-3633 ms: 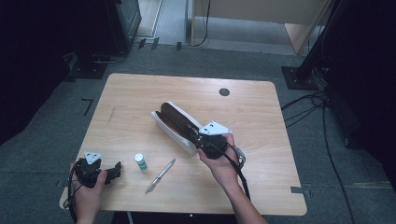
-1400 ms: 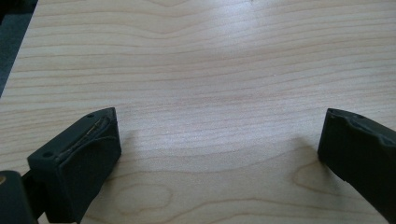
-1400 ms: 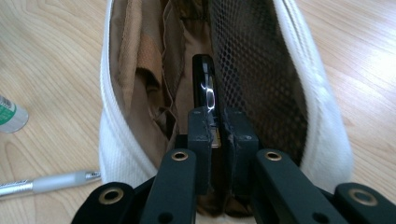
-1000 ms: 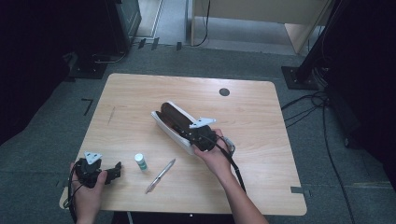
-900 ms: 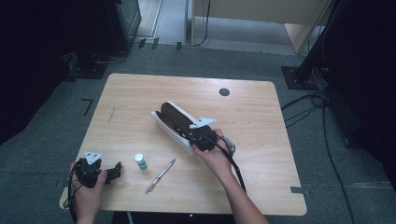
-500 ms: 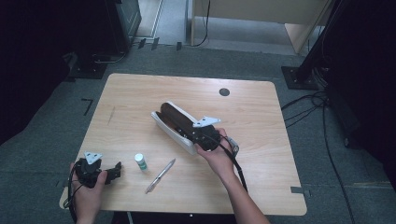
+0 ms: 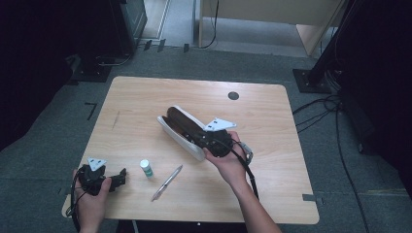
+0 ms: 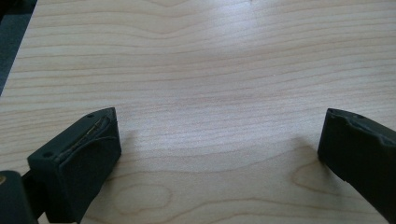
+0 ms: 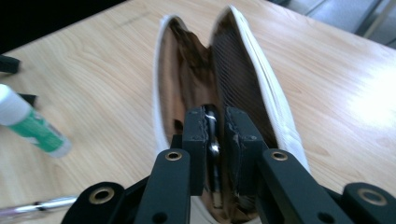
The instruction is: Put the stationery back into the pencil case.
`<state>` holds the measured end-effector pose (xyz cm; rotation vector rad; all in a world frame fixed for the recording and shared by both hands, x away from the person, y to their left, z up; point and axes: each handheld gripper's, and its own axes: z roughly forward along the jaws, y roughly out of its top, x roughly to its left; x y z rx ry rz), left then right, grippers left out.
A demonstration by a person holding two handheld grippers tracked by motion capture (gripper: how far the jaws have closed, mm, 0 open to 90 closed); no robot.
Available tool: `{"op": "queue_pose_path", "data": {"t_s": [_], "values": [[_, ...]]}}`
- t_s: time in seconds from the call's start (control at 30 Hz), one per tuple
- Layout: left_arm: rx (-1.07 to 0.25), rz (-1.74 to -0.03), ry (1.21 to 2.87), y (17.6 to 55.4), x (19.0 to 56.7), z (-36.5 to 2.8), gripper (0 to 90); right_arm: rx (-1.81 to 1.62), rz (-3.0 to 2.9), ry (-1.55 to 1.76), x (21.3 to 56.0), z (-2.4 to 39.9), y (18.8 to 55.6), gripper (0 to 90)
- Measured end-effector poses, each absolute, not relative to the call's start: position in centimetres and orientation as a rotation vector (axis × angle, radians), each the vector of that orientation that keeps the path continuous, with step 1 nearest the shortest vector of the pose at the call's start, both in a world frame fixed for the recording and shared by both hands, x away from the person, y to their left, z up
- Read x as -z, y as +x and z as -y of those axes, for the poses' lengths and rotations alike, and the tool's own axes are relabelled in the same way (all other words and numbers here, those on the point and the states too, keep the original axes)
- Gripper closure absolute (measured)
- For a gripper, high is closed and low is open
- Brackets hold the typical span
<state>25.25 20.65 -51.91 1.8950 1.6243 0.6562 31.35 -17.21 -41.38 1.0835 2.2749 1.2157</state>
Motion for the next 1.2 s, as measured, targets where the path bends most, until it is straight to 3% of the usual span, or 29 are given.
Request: {"op": "queue_pose_path", "data": {"t_s": [0.37,1.2], "values": [[-0.656,-1.624,1.895,25.3,51.9,-20.7,0.0,-1.287,-2.311,0.993,40.4,15.3,29.2,77.6],[-0.653,-1.621,1.898,25.3,51.9,-20.7,0.0,-1.407,-2.464,0.875,42.6,9.6,27.3,73.0]]}}
